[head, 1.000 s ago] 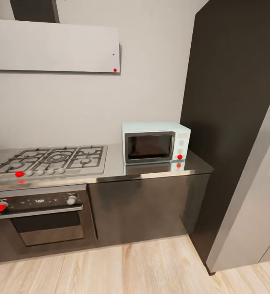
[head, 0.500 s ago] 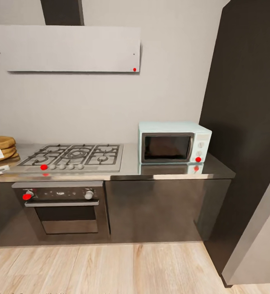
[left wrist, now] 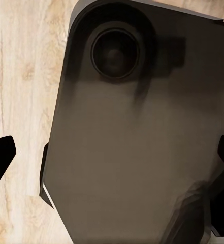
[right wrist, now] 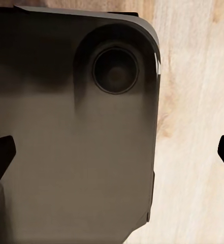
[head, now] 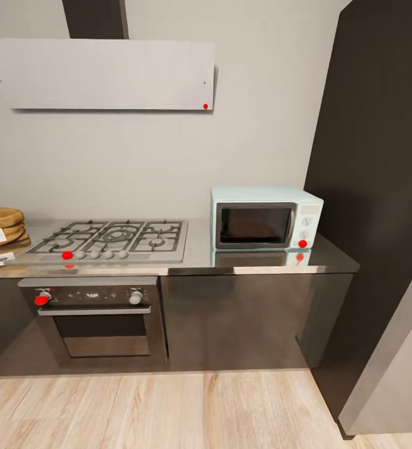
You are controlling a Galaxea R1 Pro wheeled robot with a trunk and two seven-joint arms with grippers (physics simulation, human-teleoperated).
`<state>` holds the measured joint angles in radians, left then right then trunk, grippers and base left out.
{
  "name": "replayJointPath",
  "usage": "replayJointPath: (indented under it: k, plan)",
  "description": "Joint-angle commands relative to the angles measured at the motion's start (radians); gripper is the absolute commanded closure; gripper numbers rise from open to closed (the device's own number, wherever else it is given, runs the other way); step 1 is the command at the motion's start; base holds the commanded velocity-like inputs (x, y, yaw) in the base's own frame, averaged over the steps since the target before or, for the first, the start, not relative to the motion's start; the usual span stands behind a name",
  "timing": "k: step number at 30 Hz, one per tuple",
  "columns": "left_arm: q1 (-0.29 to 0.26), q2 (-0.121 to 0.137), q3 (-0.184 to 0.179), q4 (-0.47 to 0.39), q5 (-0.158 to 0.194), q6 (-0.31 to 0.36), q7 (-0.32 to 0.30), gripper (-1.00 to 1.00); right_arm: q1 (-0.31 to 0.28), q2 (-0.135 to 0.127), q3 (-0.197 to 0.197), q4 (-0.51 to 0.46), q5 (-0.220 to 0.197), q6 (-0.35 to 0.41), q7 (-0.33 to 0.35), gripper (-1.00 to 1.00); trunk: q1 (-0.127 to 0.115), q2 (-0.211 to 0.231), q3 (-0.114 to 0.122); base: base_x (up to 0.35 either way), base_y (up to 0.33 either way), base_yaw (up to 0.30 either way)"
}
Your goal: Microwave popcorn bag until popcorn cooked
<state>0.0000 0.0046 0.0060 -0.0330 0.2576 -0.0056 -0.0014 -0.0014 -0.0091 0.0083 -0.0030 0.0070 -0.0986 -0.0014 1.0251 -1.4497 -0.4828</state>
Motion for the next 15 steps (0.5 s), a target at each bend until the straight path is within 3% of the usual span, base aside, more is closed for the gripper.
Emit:
replayJointPath:
  k: [1,15]
  plan:
    - [0.000,0.000,0.000,-0.001,0.005,-0.001,0.000,-1.00,0.000,0.000,0.001,0.000,0.001,-0.003,0.000,-1.00,0.000,0.000,-0.001,0.000,-0.035,0.000]
    - [0.000,0.000,0.000,-0.001,0.005,-0.001,0.000,-1.00,0.000,0.006,0.001,0.000,0.001,-0.001,0.003,-1.00,0.000,0.000,-0.001,0.000,-0.017,0.000]
